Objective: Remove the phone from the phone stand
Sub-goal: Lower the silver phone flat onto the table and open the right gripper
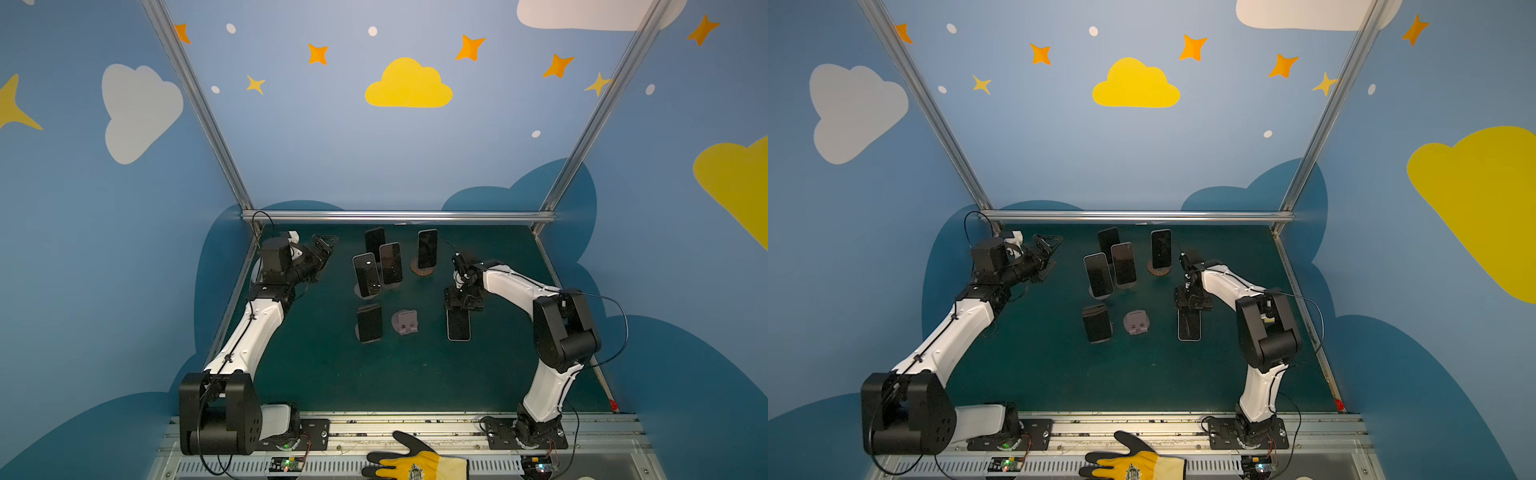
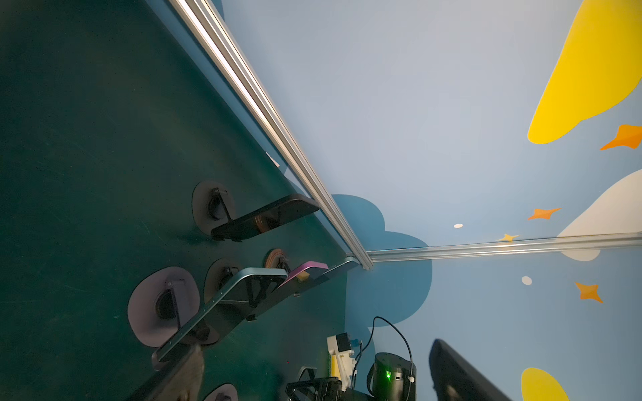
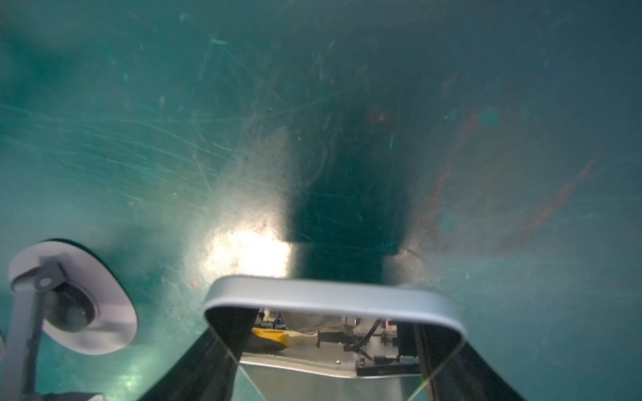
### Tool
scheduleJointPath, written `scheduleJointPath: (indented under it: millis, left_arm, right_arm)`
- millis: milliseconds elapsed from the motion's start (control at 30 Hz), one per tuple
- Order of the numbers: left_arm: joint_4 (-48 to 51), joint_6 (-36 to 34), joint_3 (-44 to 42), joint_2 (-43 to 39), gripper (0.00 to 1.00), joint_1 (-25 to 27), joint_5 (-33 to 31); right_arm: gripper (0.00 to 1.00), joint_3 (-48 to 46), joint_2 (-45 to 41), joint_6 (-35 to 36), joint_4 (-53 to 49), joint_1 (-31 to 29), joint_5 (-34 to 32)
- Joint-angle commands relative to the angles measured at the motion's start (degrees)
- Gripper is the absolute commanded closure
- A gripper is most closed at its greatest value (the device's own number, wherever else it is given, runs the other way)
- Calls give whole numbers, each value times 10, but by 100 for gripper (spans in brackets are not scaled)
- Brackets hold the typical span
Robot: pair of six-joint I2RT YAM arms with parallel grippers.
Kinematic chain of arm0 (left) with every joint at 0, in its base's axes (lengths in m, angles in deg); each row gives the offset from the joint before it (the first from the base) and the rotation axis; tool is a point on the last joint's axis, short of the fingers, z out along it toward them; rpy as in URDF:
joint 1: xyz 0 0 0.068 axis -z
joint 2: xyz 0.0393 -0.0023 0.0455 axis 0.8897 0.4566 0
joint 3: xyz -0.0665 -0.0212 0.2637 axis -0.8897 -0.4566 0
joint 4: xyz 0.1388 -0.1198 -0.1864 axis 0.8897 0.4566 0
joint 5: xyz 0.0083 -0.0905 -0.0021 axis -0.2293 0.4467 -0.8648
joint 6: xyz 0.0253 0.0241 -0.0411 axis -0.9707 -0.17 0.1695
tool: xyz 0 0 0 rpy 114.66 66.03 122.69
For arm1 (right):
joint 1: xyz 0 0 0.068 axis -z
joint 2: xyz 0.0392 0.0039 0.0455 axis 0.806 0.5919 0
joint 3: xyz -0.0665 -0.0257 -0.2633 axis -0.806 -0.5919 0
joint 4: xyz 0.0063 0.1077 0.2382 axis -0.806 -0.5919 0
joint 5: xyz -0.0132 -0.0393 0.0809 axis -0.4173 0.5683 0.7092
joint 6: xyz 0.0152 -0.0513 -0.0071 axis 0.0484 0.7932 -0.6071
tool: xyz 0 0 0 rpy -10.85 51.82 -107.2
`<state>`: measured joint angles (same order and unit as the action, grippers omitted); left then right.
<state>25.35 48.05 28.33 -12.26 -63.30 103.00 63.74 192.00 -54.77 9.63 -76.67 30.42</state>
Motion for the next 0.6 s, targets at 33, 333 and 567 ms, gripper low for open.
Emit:
scheduleJointPath:
  millis: [33, 333, 567]
  left_arm:
    - [-19, -3, 4, -5, 0, -4, 7]
    - [-14, -9, 5, -1, 0, -4, 3]
    - [-13, -8, 6, 2, 0, -4, 4]
  right_arm:
    - [34, 5, 14, 8, -16, -1, -15]
    - [32, 37, 53, -8, -22, -6, -35]
    - [29, 46, 79, -12, -22, -7, -40]
